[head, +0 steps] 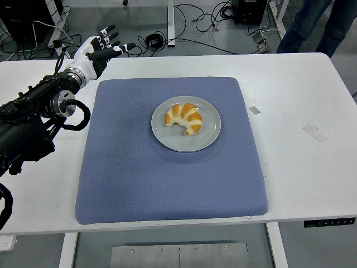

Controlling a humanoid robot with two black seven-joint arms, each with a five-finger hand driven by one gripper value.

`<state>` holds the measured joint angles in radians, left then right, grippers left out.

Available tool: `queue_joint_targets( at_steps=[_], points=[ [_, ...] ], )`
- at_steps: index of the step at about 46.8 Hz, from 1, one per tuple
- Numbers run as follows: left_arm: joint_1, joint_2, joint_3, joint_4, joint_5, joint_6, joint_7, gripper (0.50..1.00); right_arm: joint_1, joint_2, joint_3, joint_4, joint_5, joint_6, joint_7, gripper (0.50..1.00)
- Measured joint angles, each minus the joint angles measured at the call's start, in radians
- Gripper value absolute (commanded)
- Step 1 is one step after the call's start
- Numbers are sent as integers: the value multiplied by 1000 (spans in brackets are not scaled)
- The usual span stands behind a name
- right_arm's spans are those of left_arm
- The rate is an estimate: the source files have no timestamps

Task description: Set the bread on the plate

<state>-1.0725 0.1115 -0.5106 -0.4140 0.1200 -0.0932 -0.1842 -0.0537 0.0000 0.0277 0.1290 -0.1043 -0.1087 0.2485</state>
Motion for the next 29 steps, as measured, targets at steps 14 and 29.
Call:
queue_joint_targets(
  at_steps=[14, 29],
  points=[
    [2, -27, 8, 0, -18, 34, -23, 981, -1, 0, -2, -9, 0, 0, 0, 1000],
    [11, -30, 11, 0, -17, 43, -23, 981, 7, 0, 12, -9, 0, -1, 0, 1000]
  ],
)
